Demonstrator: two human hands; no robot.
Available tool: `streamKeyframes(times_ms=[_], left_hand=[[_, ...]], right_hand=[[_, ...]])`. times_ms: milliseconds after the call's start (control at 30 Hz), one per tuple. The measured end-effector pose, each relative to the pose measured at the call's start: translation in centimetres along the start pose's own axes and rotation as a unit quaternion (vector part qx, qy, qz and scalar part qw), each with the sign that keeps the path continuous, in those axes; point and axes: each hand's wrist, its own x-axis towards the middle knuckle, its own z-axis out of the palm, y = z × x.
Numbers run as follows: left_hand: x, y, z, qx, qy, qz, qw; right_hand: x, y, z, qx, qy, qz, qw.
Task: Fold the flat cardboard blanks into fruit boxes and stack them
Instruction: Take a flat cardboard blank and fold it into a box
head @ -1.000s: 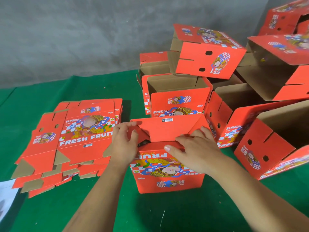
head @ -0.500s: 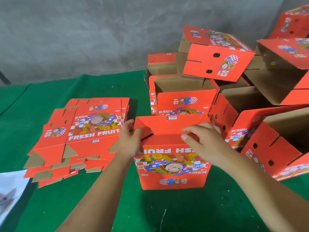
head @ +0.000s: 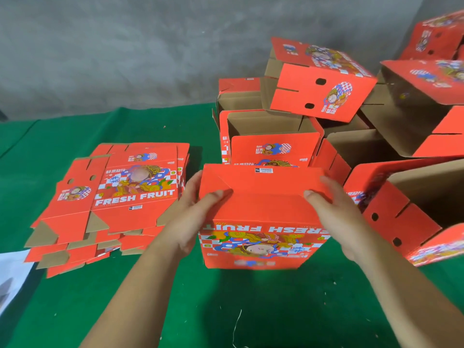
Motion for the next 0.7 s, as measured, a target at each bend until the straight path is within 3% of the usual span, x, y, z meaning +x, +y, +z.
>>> streamKeyframes(times_ms=[100,200,333,433,567,700], left_hand=[[-0.5,0.2,-0.4,-0.045,0.028,0.07,0.996],[-0.8,0.1,-0.1,-0.048,0.069,0.032,0.996],[0.4,0.9,1.8,-0.006,0.094,-0.025,0.995],[1.2,0.0,1.9,-0.102,0.091,-0.063,0.989],[1.2,-3.2,0.3,-0.134,0.127,-0.022,0.983],[0.8,-5.4,-0.6,-0.096,0.015,-0.156,0.983]], right_hand=[[-0.1,-0.6,-1.5,0.125,0.069,0.023,0.989],[-0.6,-1.0,-2.1,0.264,0.084,0.099,0.956],[-1.4,-0.4,-1.1,0.246,0.076,0.152,0.954],[-1.6,0.9,-1.3,0.262,0.063,0.145,0.952],[-2.0,3.2,-1.2,0.241,0.023,0.085,0.967],[-3.7,3.9,-2.0,0.135,-0.059,0.03,0.989]])
